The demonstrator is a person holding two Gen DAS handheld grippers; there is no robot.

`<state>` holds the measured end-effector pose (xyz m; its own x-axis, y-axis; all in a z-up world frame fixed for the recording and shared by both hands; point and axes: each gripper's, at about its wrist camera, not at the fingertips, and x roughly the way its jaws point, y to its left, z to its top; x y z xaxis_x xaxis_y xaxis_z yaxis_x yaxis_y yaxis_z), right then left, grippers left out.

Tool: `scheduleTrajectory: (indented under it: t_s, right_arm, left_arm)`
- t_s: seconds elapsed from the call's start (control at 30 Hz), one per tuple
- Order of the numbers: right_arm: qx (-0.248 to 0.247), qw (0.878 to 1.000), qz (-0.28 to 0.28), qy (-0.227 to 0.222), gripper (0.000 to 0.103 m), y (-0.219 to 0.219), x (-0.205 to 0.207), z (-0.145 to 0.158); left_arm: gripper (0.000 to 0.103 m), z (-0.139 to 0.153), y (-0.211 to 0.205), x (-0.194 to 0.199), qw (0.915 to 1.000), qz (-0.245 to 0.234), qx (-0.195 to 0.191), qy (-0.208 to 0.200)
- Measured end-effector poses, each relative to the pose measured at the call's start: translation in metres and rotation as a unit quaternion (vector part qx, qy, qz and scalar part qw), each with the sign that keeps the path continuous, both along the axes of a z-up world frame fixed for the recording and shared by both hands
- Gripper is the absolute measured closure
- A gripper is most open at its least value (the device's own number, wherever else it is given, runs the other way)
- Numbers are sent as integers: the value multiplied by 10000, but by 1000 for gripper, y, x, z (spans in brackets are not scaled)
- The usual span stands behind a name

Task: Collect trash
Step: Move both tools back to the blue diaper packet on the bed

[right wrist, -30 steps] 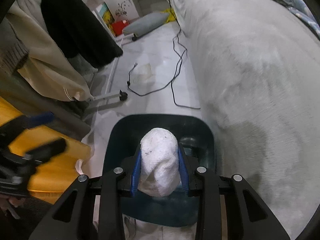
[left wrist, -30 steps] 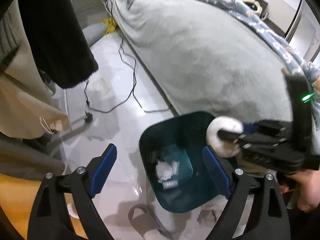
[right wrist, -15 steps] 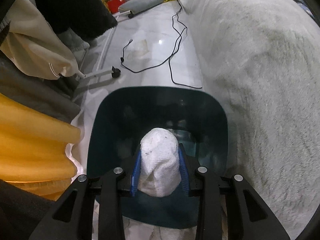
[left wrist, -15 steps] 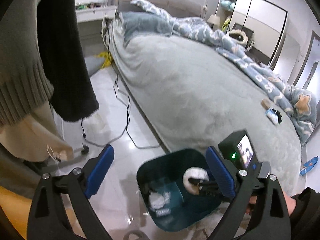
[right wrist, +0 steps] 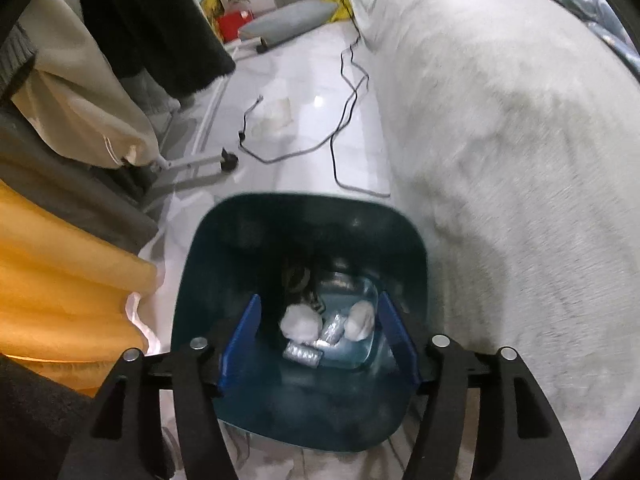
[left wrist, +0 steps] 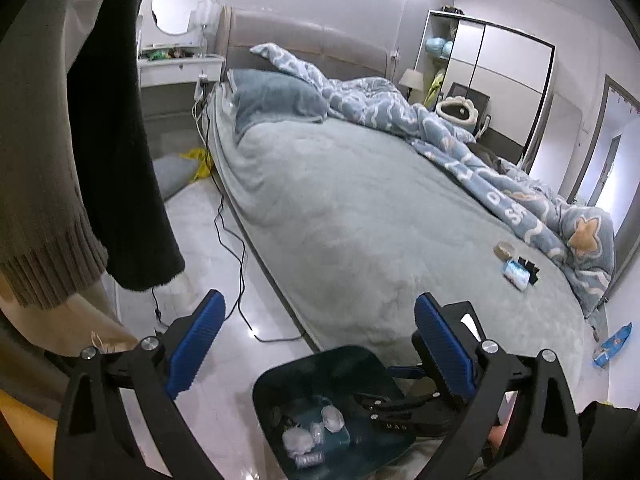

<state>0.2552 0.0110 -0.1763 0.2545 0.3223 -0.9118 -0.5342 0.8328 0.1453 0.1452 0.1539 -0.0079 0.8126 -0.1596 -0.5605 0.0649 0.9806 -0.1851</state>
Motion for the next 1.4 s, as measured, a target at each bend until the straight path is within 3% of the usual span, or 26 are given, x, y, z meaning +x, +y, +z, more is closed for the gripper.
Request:
scheduleTrajectory:
  t_s: [0.43,0.7,1.0,1.4]
  right_arm:
    - [389,9962,-236,-740,32,-39,5,49]
    - [480,9909,-521,-1141,29,-77,8,73]
    - [117,9803,-833,-1789,25,-124,7,99]
    - [4,9687,-1184,-2183,16,-197,13,115]
  left_arm:
    - [6,13,-32,9,9993,-77,237,-262]
    - [6,13,-57,20,9996,-157,148,-184]
    - [6,16,-91,29,9989,-404,87,-206]
    - [5,9,-140,41,9956,-874,260,-196]
